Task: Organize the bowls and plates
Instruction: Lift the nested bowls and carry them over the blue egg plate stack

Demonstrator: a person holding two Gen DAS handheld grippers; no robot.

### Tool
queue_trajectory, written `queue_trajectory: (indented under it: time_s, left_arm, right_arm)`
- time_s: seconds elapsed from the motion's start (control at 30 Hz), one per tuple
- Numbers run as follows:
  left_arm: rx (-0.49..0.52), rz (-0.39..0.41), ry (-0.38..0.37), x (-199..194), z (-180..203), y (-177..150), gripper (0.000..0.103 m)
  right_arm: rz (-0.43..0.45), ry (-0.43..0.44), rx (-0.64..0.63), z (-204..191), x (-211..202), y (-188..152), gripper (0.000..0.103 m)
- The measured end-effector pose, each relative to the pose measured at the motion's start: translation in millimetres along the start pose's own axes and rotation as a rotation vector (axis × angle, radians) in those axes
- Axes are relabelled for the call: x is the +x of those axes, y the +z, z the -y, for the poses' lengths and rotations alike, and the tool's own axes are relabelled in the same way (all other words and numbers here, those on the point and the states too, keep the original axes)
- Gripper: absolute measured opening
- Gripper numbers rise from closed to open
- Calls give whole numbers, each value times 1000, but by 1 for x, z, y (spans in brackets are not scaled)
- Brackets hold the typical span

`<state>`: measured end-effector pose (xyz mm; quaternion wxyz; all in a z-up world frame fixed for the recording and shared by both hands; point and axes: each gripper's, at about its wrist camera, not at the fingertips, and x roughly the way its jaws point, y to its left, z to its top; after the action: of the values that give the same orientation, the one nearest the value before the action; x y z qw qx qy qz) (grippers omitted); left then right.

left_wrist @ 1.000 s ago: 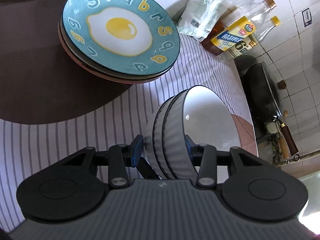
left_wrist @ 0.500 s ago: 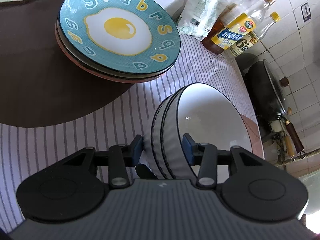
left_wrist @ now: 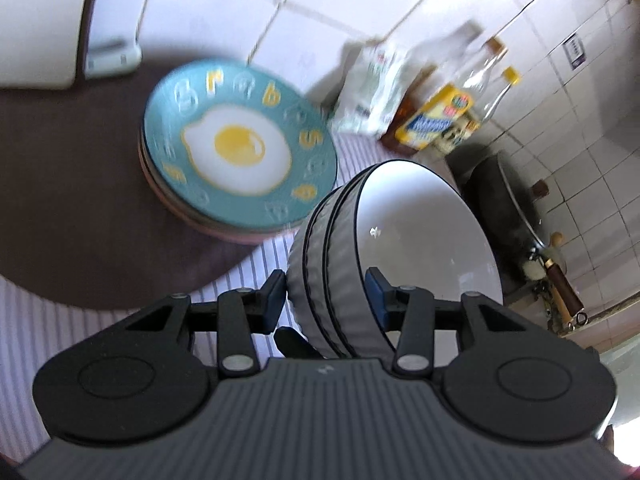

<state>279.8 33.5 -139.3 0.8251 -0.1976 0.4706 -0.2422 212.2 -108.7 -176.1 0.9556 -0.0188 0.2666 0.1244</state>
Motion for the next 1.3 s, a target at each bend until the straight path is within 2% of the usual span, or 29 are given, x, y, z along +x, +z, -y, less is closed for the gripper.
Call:
queue_trajectory:
  time_s: [0.17,0.33,0.53,0.77,1.0,1.3]
  left_arm:
    - [35,73,38,-21,1,19,41]
    - [5,84,51,-27,-10,47,41]
    - [0,109,58,-21,-21,74,41]
    - [-22,95,78,2,-40,94,42]
    - [-78,64,63,28,-63,102,42]
    - [-47,6,47,66,-75,109,42]
  right_arm:
    - [39,34,-9,-8,12,24,103]
    - [54,82,-46,-10,32,48,103]
    - [48,94,-61,-7,61,72,103]
    - [4,108,-55,-4,92,81,103]
    - [-60,93,-50,-3,121,78,103]
    - [-137,48,12,6,148,67,103]
